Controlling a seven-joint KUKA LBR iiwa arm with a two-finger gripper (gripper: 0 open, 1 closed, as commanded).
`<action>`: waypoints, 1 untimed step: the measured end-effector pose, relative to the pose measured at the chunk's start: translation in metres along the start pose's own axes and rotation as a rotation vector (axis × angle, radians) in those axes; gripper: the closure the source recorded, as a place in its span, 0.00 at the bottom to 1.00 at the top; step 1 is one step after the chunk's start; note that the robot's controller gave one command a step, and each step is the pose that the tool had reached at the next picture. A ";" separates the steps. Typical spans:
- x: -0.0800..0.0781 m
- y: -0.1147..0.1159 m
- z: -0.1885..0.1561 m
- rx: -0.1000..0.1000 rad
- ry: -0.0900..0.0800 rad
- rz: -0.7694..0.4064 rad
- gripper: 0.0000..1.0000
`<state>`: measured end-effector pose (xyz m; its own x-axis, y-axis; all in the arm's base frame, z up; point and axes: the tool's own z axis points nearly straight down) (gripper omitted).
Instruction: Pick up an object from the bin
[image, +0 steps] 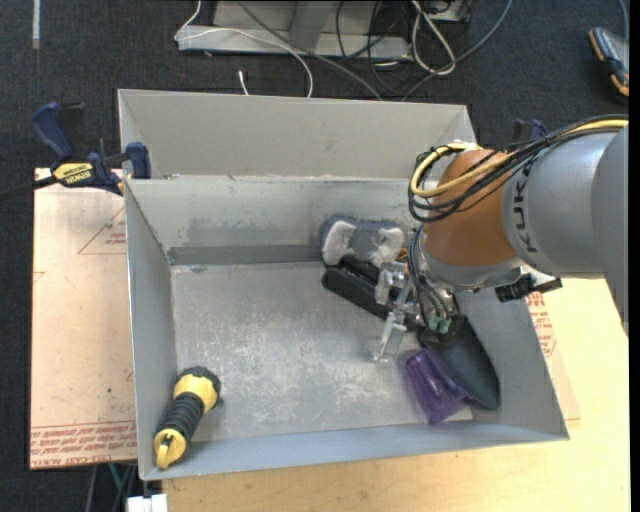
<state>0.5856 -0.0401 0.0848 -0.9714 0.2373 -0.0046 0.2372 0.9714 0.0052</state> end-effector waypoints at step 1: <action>-0.012 0.000 -0.075 -0.001 -0.006 -0.039 0.00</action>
Offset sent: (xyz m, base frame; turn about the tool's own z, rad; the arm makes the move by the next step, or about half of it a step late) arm 0.0027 -0.0068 -0.0065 0.0302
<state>0.5970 -0.0438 0.1603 -0.9799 0.1994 -0.0105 0.1994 0.9799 0.0062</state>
